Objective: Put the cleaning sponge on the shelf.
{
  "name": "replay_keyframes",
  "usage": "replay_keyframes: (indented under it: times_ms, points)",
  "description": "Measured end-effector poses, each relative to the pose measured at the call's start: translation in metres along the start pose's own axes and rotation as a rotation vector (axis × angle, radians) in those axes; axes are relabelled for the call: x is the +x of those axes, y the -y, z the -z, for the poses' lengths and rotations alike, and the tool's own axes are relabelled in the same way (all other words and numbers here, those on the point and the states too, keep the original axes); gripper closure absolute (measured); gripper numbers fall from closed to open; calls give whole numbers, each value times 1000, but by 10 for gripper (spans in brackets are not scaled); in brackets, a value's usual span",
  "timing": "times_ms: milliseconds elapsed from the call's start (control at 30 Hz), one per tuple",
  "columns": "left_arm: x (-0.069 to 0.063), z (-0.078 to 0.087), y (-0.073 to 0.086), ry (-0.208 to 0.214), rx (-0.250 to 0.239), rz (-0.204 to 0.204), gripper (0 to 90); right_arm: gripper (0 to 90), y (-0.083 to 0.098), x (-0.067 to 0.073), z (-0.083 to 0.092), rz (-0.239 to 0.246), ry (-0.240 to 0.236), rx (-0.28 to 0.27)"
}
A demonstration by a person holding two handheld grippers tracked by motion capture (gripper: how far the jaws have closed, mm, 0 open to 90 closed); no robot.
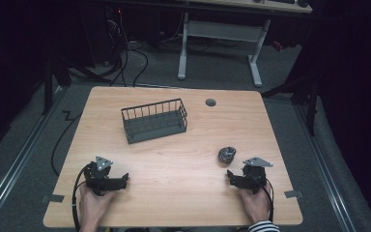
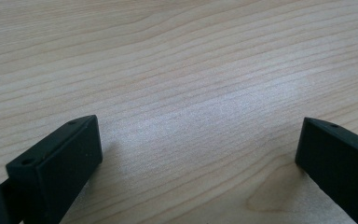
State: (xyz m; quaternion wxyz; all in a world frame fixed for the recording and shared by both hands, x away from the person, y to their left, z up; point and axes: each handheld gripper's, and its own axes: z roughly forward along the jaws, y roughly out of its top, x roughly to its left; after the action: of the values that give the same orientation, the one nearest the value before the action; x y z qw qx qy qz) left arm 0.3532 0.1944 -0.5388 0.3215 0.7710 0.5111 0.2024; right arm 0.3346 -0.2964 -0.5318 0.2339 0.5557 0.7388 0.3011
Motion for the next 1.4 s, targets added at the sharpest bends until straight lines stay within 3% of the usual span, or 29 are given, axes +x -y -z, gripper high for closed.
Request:
replay_keyframes:
  times_ms: [333,700,933,1067,1400]
  points:
    - [2,3,1,10,-26,-9,111,161,0,0,0,-3,4,-3]
    - [6,2,-3,24,-36,26,169,168,0,0,0,-1,4,-4]
    - [7,3,-13,53,-51,23,239,176,0,1,0,1,5,-6]
    - [8,6,-22,64,-55,13,239,183,0,1,1,5,2,-9]
    - [10,13,-40,104,-95,30,250,187,1,1,1,5,1,-10]
